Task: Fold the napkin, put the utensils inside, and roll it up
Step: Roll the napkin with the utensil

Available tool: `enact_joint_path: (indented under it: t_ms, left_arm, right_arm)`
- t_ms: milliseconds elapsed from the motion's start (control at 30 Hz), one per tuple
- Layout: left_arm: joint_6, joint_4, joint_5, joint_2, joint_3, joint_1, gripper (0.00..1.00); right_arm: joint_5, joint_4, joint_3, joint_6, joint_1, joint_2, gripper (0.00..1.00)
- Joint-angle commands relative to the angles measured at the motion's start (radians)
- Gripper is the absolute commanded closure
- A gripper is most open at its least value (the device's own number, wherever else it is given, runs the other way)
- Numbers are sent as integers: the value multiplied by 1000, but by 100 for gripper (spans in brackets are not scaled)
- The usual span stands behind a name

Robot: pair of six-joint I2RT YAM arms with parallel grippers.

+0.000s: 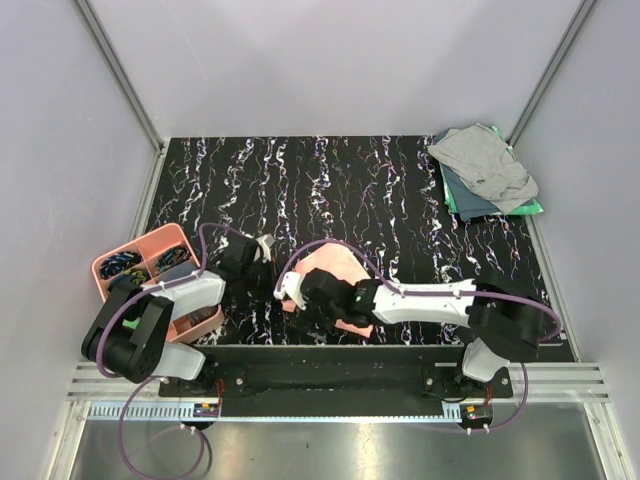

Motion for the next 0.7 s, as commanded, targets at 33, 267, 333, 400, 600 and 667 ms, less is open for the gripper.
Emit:
enact_joint_path:
  t_ms: [33, 267, 333, 400, 600, 667]
  left_arm:
    - [14, -64, 5, 21, 51, -2, 100]
    - [25, -73, 14, 24, 58, -4, 100]
    - [28, -73, 22, 32, 64, -4, 100]
    - [31, -74, 28, 33, 71, -4, 100]
    - [25, -76, 2, 3, 74, 3, 86]
    - [19, -76, -7, -26, 72, 12, 67]
  right_arm:
    - [257, 89, 1, -76, 36, 61, 16]
    - [247, 95, 3, -110, 35, 129, 21]
    - [201, 84, 6, -104, 26, 150, 25]
    - [140, 71, 13, -81, 10, 159, 36]
    - [-126, -20, 27, -21, -89, 189, 56]
    - [-228, -40, 26, -6, -125, 196, 59]
